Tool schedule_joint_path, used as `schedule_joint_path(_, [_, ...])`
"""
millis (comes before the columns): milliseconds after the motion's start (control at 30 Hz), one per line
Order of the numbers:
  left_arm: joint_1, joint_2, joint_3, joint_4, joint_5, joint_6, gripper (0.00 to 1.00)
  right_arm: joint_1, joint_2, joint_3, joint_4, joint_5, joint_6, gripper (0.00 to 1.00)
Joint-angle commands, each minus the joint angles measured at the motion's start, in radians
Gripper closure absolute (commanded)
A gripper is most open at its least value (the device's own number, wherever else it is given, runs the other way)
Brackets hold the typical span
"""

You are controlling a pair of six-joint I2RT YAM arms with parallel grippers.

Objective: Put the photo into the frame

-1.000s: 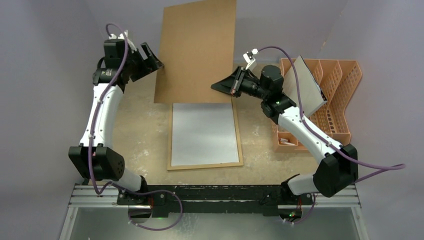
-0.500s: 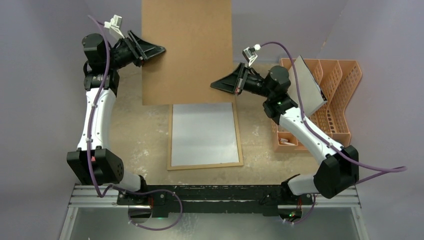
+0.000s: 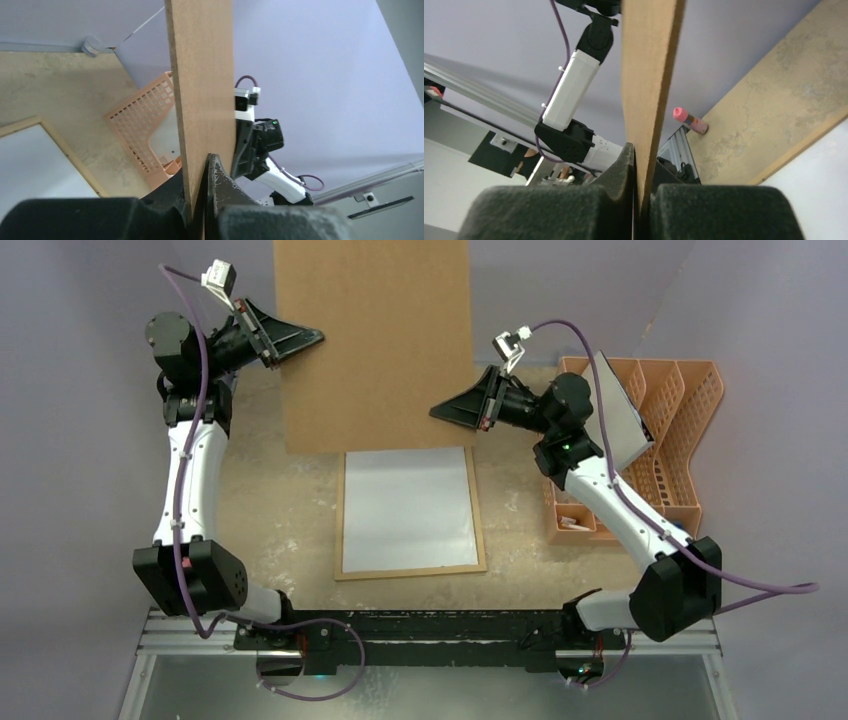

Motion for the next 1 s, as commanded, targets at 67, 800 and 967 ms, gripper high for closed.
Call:
schedule_joint_path(67, [-0.004, -0.044, -0.01, 0.149, 0.031, -0.027, 1.0, -0.11, -0.057, 0.068, 0.03, -0.087, -0.132, 0.61])
schedule_joint_path(800, [-0.037, -0.075, -0.064, 0.328, 0.031, -0.223, 1.0, -0.128, 0.259, 0.355, 0.525, -0.056, 0.191, 0.47])
schedule_joint_path(967, [-0.036, -0.088, -0.046, 0.221, 0.016, -0.092, 1.0, -0.129, 0.254, 0.319, 0.571, -0.084, 0.2, 0.88])
